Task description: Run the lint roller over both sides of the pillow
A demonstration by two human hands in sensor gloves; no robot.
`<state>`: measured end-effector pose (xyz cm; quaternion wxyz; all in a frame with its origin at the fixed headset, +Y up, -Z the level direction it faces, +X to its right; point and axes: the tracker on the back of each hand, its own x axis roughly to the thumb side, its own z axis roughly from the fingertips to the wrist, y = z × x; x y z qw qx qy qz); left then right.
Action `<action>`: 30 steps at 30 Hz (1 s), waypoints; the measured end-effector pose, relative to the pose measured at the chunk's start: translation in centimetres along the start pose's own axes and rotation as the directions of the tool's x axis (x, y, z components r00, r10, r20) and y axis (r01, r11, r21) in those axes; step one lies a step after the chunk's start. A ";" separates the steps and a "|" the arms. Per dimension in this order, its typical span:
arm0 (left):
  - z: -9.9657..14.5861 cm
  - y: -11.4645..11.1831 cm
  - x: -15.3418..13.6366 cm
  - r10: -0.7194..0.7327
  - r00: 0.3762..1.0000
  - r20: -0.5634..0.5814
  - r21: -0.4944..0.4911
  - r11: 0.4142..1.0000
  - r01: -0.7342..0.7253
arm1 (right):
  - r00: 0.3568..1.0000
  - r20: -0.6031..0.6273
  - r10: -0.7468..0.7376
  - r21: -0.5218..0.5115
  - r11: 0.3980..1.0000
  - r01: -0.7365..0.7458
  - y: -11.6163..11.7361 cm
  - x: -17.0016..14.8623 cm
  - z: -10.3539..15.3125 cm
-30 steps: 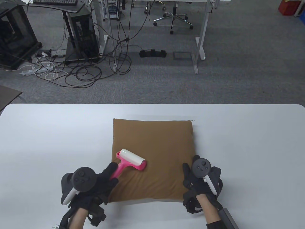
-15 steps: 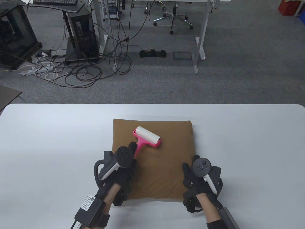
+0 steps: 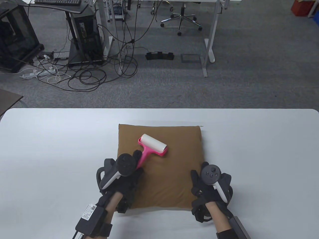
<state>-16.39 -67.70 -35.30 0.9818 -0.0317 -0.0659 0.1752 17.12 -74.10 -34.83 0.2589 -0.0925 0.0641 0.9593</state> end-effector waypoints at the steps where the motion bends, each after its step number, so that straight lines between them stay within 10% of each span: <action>1: 0.3 0.1 -0.3 0.004 1.000 0.018 -0.001 1.000 -0.004 | 1.000 0.000 0.000 0.000 1.000 0.000 0.0 0.0 0.0; 21: 8.4 0.1 -8.6 0.026 0.986 0.162 0.008 1.000 -0.028 | 1.000 0.004 0.012 -0.004 1.000 -0.012 0.2 -0.1 0.2; 30: 9.6 0.8 -6.2 0.073 0.967 0.242 0.153 0.982 -0.112 | 1.000 0.001 0.009 -0.001 1.000 -0.009 0.1 -0.1 0.2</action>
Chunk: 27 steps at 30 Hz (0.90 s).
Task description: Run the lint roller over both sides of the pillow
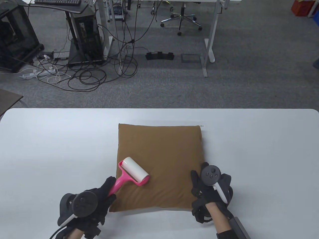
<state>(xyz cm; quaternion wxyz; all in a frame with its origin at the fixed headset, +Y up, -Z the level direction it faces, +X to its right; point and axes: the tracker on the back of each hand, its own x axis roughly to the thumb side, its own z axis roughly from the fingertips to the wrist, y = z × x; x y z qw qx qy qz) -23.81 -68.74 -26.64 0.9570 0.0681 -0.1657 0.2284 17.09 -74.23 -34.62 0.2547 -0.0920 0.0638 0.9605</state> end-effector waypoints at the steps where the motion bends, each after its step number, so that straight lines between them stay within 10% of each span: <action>1: -0.4 0.0 0.7 0.026 1.000 0.012 0.013 1.000 -0.026 | 1.000 -0.001 0.000 0.000 1.000 0.000 0.0 0.0 0.0; 9: -4.7 -1.1 5.1 0.119 0.993 0.019 0.153 0.981 -0.121 | 0.997 0.075 0.004 -0.148 0.989 0.008 -2.0 0.4 1.4; 16: -4.2 -2.9 5.0 0.287 0.958 -0.011 0.291 0.918 -0.271 | 0.885 0.455 -0.097 -0.269 0.933 0.240 -4.0 4.9 6.0; 22: -2.8 -3.2 5.1 0.418 0.908 0.029 0.306 0.861 -0.406 | 0.783 0.515 -0.349 0.106 0.932 0.345 -1.5 8.9 8.6; 27: -2.2 -3.4 7.3 0.336 0.932 0.137 0.256 0.897 -0.361 | 0.709 0.402 -0.580 0.276 0.814 0.510 -0.2 10.3 8.9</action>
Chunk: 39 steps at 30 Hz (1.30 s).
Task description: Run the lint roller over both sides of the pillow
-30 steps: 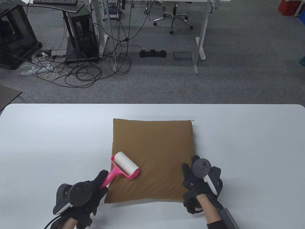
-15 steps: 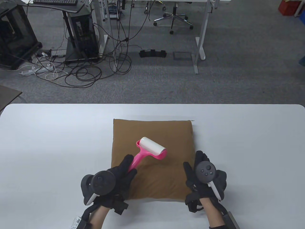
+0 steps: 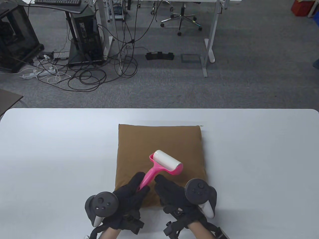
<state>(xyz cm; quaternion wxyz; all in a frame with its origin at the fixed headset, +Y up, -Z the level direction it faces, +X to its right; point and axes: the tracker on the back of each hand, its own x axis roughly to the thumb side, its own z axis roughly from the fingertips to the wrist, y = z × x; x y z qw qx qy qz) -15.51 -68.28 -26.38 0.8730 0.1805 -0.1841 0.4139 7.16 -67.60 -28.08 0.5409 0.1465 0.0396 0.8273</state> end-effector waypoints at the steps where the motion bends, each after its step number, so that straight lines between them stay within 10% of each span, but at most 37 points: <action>1: 0.1 -0.2 0.5 -0.034 0.999 0.030 -0.009 0.999 0.035 | 0.999 -0.008 -0.046 0.010 0.999 0.046 0.1 0.3 -0.1; 17: 0.4 -1.3 1.8 -0.080 0.989 0.125 -0.197 0.975 0.104 | 1.000 -0.007 -0.008 0.183 0.983 0.009 -1.6 1.4 -1.6; 22: 0.0 -1.0 0.7 -0.194 0.976 0.097 -0.187 0.960 0.209 | 0.999 0.041 0.023 0.086 0.996 -0.026 -3.7 0.4 -0.9; 29: -0.5 2.1 -4.4 -0.394 0.878 -0.272 -0.259 0.908 0.328 | 0.911 0.018 0.412 -0.119 0.905 -0.408 -8.0 0.3 1.2; 39: 0.6 1.2 -11.2 -0.358 0.714 -0.602 -0.489 0.872 0.025 | 0.995 -0.062 0.079 -0.020 0.997 -0.080 -13.2 -2.1 4.3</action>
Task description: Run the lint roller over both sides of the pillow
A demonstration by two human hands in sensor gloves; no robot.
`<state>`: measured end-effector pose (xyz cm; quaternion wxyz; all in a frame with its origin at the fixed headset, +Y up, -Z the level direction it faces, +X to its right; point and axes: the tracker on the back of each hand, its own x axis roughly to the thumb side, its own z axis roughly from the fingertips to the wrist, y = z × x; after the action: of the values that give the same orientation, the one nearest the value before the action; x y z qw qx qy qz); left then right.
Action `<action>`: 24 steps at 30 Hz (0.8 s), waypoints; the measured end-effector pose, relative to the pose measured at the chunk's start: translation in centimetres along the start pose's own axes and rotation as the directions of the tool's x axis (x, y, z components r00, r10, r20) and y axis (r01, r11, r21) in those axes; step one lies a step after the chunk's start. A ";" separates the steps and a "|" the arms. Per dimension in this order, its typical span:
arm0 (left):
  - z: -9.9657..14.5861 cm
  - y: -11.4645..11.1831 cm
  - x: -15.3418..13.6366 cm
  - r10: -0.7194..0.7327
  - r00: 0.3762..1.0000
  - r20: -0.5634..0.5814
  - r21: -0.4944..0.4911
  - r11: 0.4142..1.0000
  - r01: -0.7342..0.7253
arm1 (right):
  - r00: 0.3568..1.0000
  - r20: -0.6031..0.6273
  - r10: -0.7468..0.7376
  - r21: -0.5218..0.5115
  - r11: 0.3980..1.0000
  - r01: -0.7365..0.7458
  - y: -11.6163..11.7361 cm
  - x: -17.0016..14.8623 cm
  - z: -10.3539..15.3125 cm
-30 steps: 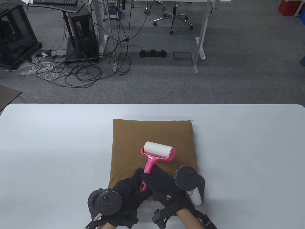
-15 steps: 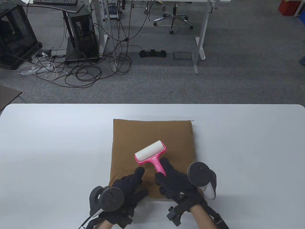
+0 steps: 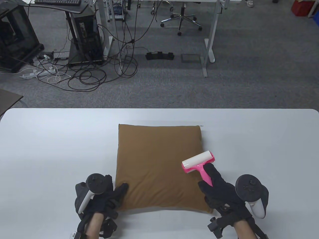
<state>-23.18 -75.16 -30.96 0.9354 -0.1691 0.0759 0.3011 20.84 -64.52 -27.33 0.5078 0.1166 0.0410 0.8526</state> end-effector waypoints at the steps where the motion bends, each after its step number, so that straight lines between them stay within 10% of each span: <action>1: -0.2 -0.2 0.0 0.013 1.000 0.002 -0.014 1.000 -0.013 | 0.999 -0.009 -0.037 0.029 0.999 0.038 0.1 -0.4 0.2; 5: -1.1 -1.0 0.2 0.052 0.998 0.027 -0.037 0.998 -0.051 | 0.981 -0.085 -0.176 0.099 0.978 0.184 1.5 -2.2 0.8; 9: -1.9 -1.1 0.0 0.082 0.995 0.056 -0.001 0.997 -0.082 | 0.992 -0.097 0.079 0.052 0.996 -0.074 2.4 -2.7 1.3; 13: -2.1 -1.1 0.3 0.074 0.994 0.084 0.046 0.996 -0.078 | 0.890 -0.104 0.445 -0.127 0.881 -0.455 2.1 -1.7 1.5; 24: -1.9 -1.3 0.5 0.072 0.993 0.097 0.060 0.995 -0.078 | 0.722 -0.127 0.680 -0.195 0.697 -0.690 4.6 1.0 -3.4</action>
<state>-22.05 -76.61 -32.52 0.9309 -0.1215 0.0472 0.3411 15.66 -65.67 -29.60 0.1630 0.0451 -0.0919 0.9813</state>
